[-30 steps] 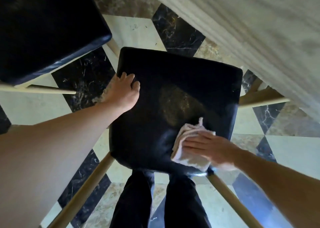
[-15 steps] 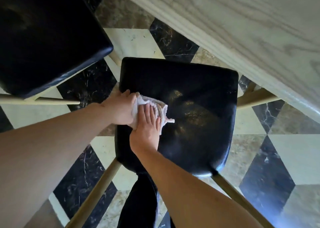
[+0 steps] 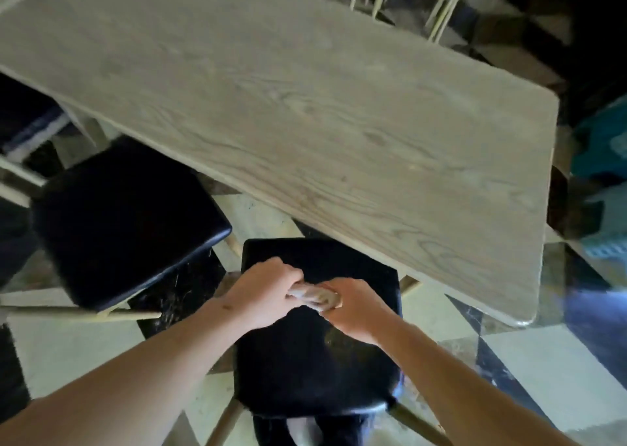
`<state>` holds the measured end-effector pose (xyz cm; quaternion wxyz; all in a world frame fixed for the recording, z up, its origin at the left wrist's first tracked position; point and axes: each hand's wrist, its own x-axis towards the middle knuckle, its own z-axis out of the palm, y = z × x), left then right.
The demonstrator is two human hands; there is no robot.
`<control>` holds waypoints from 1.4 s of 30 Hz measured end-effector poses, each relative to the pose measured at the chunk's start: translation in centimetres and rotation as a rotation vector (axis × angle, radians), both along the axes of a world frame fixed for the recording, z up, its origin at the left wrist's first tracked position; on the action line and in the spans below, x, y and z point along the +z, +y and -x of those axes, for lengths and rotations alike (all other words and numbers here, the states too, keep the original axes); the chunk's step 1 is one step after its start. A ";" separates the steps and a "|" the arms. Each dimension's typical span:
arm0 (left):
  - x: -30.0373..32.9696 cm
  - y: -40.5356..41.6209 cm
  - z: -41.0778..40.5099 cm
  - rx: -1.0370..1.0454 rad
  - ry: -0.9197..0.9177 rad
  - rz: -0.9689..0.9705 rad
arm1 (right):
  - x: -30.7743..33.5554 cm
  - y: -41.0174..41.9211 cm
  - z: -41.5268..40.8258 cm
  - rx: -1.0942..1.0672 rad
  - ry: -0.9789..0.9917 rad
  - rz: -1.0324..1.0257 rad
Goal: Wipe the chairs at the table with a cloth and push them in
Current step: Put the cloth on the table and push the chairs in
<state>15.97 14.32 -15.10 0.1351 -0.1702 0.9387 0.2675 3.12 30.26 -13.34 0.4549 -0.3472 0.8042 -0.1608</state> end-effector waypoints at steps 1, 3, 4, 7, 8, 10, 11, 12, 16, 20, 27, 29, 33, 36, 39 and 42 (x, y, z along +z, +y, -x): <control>1.4 0.1 0.4 -0.051 0.040 0.065 | 1.3 0.1 0.2 0.057 0.057 0.001; 4.8 0.0 1.6 -0.148 0.103 0.147 | 4.5 -0.4 0.9 0.139 0.182 0.005; 6.4 0.0 2.2 -0.179 0.112 0.162 | 6.1 -0.6 1.1 0.161 0.235 0.013; 10.4 0.3 3.8 -0.245 0.100 0.145 | 9.6 -0.5 1.7 0.145 0.292 0.019; 11.6 0.3 4.4 -0.268 0.076 0.136 | 10.5 -0.4 2.2 0.132 0.281 0.011; 13.0 0.0 4.9 -0.320 -0.029 0.150 | 11.7 -0.5 3.1 0.128 0.247 -0.024; 13.8 -0.2 5.2 -0.329 -0.096 0.173 | 12.3 -0.4 3.6 0.142 0.225 -0.041; 14.2 -0.4 5.2 -0.313 -0.151 0.179 | 12.7 -0.3 4.1 0.160 0.193 -0.049; 16.6 -2.1 5.3 -0.165 -0.187 0.115 | 14.7 -1.6 6.0 0.222 0.132 -0.014; 19.9 -5.9 5.6 -0.111 -0.131 0.143 | 16.6 -5.4 7.1 0.211 0.133 0.046; 21.6 -17.4 8.2 -0.081 0.012 0.358 | 17.2 -17.4 8.2 0.069 0.327 0.147; 21.2 -21.1 9.4 -0.118 0.124 0.490 | 16.9 -20.7 8.3 -0.057 0.431 0.169; 18.8 -27.3 10.2 -0.147 0.369 0.551 | 15.5 -26.3 7.5 -0.214 0.747 0.342; 15.8 -30.1 9.8 -0.172 0.478 0.505 | 13.0 -28.3 6.3 -0.182 0.942 0.534; 11.2 -31.0 7.6 -0.316 0.443 0.533 | 8.4 -27.6 3.4 -0.014 0.865 0.388; 7.1 -30.2 4.7 -0.408 0.324 0.495 | 4.1 -25.4 0.0 0.129 0.601 0.033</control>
